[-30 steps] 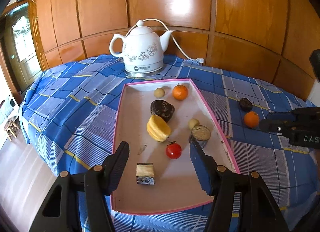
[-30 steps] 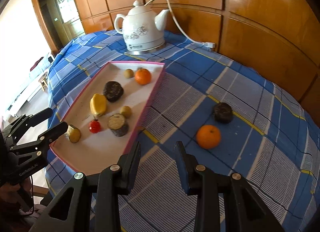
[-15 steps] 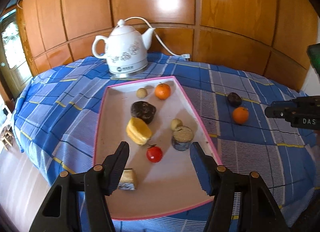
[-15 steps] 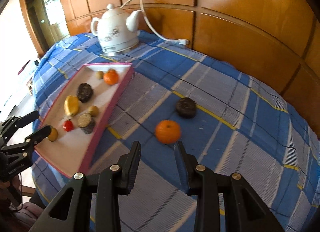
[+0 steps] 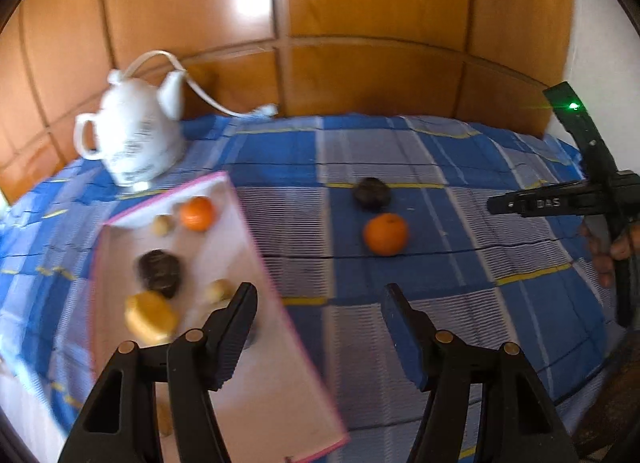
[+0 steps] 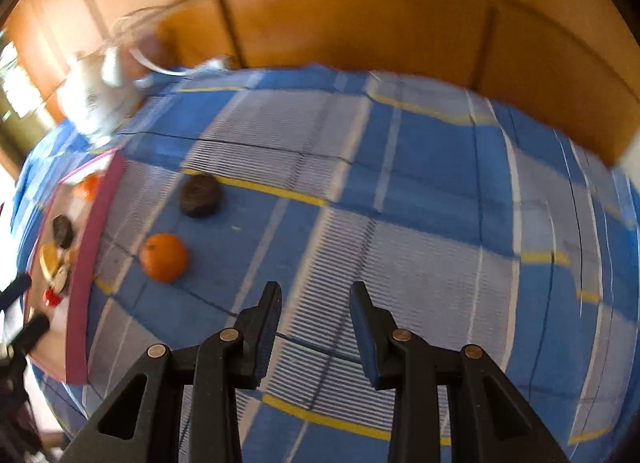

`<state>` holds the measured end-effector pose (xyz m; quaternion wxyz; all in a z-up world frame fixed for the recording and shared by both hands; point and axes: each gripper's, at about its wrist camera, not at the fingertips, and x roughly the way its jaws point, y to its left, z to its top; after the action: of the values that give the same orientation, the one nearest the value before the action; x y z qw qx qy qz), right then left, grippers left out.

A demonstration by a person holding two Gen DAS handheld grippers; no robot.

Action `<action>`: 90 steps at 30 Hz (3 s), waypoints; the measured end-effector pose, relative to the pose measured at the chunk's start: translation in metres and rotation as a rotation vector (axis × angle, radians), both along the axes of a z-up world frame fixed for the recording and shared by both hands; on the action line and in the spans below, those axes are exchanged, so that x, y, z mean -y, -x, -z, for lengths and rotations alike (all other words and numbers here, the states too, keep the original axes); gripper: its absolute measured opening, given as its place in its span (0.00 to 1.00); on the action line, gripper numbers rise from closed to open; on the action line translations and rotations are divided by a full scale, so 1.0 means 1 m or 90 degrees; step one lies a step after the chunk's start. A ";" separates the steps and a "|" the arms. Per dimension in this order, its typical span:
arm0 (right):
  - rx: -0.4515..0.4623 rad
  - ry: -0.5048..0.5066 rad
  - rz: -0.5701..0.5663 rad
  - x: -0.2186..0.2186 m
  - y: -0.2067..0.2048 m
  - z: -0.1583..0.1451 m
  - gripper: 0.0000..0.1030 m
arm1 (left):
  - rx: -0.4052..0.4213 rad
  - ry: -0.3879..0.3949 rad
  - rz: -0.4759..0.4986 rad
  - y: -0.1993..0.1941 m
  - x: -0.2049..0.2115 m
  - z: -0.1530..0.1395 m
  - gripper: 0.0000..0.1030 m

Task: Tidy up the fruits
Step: 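Move left gripper toward the orange while right moves toward the dark round disc, then close the left gripper on the orange, then hold the orange with left while right swings back toward the dark disc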

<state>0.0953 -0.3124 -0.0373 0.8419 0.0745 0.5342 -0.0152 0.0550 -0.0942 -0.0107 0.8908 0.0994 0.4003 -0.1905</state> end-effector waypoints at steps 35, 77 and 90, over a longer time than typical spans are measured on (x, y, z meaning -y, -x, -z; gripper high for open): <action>0.157 0.180 -0.031 -0.034 0.011 -0.042 0.34 | -0.039 0.008 0.011 -0.019 0.055 0.072 0.40; 0.345 0.205 0.237 0.033 0.054 -0.112 0.34 | 0.035 -0.042 0.015 -0.010 0.061 0.081 0.41; 0.333 0.204 0.222 0.029 0.050 -0.107 0.34 | 0.035 -0.041 0.016 -0.010 0.061 0.081 0.41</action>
<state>0.0451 -0.3412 0.0693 0.9361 0.0333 0.2701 -0.2228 0.0650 -0.1555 -0.0915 0.8954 0.1379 0.3805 -0.1859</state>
